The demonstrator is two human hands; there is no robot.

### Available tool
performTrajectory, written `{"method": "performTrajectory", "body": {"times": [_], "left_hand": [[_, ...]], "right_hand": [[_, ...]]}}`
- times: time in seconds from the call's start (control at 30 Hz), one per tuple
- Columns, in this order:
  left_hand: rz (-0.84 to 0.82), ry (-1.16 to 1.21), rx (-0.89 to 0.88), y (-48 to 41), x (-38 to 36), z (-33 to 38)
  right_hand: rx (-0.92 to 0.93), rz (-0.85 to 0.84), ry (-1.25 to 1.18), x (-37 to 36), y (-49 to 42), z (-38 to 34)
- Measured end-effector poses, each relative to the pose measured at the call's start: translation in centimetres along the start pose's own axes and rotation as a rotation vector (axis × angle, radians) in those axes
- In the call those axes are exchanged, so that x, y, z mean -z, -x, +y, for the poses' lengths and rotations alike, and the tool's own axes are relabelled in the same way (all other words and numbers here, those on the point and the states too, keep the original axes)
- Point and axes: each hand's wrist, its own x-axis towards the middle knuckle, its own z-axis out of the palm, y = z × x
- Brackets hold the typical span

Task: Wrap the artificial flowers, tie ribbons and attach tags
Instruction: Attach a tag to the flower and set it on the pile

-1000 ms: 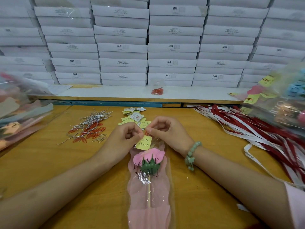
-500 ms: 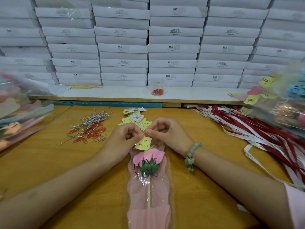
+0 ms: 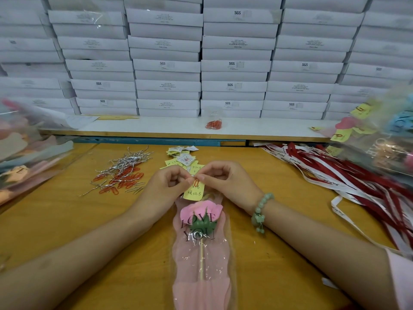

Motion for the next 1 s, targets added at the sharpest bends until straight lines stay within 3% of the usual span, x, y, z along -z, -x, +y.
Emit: {"method": "performTrajectory", "body": {"times": [0.37,0.5,0.63,0.77,0.9,1.0], "left_hand": [[-0.013,0.062,-0.031,0.4,0.4,0.5],[-0.034,0.093,-0.043,0.7,0.3,1.2],[-0.062,0.270,0.155,1.3,-0.4,1.4],[-0.265,0.496,0.295,1.8,-1.3,1.5],[-0.495,0.528,0.247,1.9,-1.4,1.7],[-0.555,0.482,0.238,1.8,-1.1,1.7]], "right_hand": [[-0.015,0.027,-0.022,0.2,0.1,-0.2],[-0.037,0.152,-0.176,1.0,-0.1,-0.4],[-0.094,0.332,-0.347,1.9,-0.6,-0.1],[-0.120,0.471,-0.439,2.3,-0.9,0.3],[-0.146,0.560,-0.408,2.5,-1.0,0.8],[-0.173,0.566,-0.383,2.5,-1.2,1.0]]}}
